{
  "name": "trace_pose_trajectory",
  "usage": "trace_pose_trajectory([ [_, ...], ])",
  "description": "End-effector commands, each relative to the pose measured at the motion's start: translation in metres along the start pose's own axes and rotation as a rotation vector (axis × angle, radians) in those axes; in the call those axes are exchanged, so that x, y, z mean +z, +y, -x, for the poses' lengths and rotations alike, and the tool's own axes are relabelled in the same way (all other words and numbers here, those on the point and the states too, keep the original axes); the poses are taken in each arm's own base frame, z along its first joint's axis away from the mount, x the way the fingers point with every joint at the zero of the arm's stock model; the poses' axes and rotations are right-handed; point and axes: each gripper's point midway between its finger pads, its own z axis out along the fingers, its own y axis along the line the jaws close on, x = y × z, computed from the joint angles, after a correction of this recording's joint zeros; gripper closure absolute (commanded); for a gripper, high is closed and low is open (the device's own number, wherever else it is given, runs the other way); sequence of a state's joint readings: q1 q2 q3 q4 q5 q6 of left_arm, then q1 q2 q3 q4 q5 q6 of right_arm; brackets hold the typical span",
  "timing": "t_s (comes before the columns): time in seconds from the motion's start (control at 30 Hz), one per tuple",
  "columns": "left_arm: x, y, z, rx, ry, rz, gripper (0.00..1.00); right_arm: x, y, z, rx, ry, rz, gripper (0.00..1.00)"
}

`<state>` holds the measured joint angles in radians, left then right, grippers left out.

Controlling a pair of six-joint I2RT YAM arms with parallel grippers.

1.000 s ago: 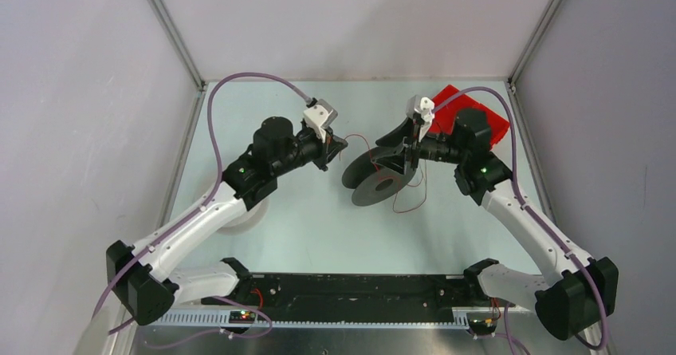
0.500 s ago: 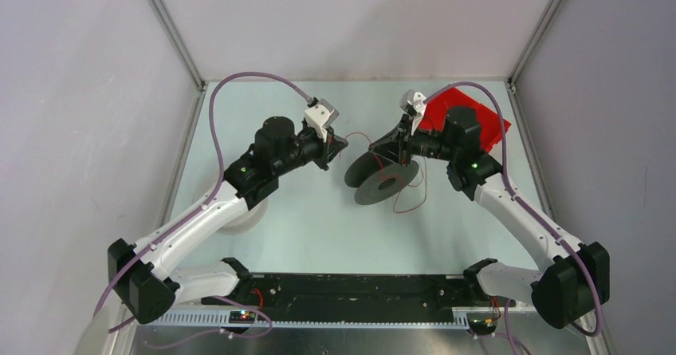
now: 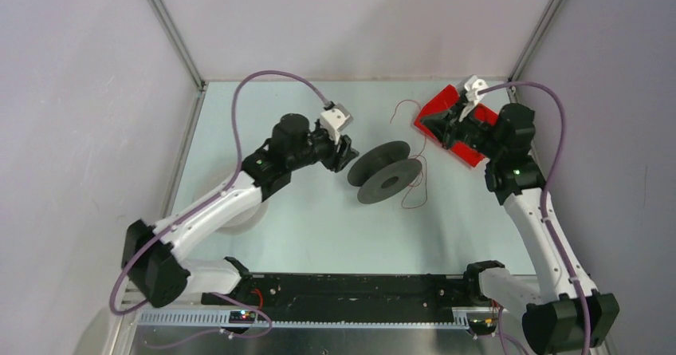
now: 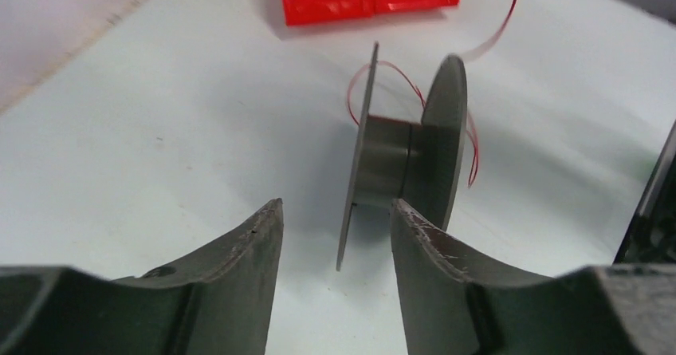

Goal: Wrap the cables
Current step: Wrap the cable around the cable reel.

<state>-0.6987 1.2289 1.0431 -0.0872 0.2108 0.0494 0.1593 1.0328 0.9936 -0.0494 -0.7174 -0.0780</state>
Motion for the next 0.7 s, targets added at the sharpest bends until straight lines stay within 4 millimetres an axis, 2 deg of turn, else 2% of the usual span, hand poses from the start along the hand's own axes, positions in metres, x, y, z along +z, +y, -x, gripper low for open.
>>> trace_pose_trajectory([
  [0.0, 0.029, -0.015, -0.027, 0.080, 0.094, -0.158, 0.42, -0.024, -0.028, 0.038, -0.125, -0.057, -0.179, 1.00],
  [0.03, 0.033, -0.015, -0.026, 0.092, 0.095, -0.168, 0.41, -0.029, -0.031, 0.044, -0.139, -0.067, -0.202, 1.00],
  [0.07, 0.041, -0.013, -0.036, 0.089, 0.124, -0.171, 0.41, -0.034, -0.034, 0.049, -0.147, -0.078, -0.224, 1.00],
  [0.13, 0.052, -0.009, -0.043, 0.103, 0.146, -0.174, 0.40, -0.041, -0.035, 0.056, -0.169, -0.097, -0.244, 1.00],
  [0.3, 0.076, -0.002, -0.057, 0.127, 0.182, -0.209, 0.44, -0.051, -0.040, 0.064, -0.218, -0.111, -0.275, 1.00],
  [0.4, 0.082, -0.002, -0.064, 0.151, 0.196, -0.235, 0.69, -0.055, -0.048, 0.065, -0.237, -0.114, -0.293, 1.00],
  [0.43, 0.082, -0.002, -0.064, 0.154, 0.197, -0.241, 0.82, -0.058, -0.054, 0.067, -0.253, -0.117, -0.312, 1.00],
  [0.5, 0.076, 0.000, -0.067, 0.152, 0.210, -0.235, 0.97, -0.062, -0.068, 0.072, -0.295, -0.124, -0.361, 1.00],
  [0.57, 0.064, 0.002, -0.067, 0.152, 0.219, -0.224, 1.00, -0.066, -0.079, 0.087, -0.351, -0.165, -0.396, 1.00],
  [0.6, 0.058, 0.004, -0.074, 0.152, 0.234, -0.216, 1.00, -0.068, -0.087, 0.094, -0.364, -0.174, -0.414, 1.00],
  [0.63, 0.048, 0.005, -0.067, 0.160, 0.220, -0.206, 1.00, -0.067, -0.094, 0.097, -0.370, -0.175, -0.424, 1.00],
  [0.67, 0.040, 0.007, -0.077, 0.149, 0.237, -0.196, 1.00, -0.068, -0.096, 0.108, -0.400, -0.186, -0.429, 1.00],
])
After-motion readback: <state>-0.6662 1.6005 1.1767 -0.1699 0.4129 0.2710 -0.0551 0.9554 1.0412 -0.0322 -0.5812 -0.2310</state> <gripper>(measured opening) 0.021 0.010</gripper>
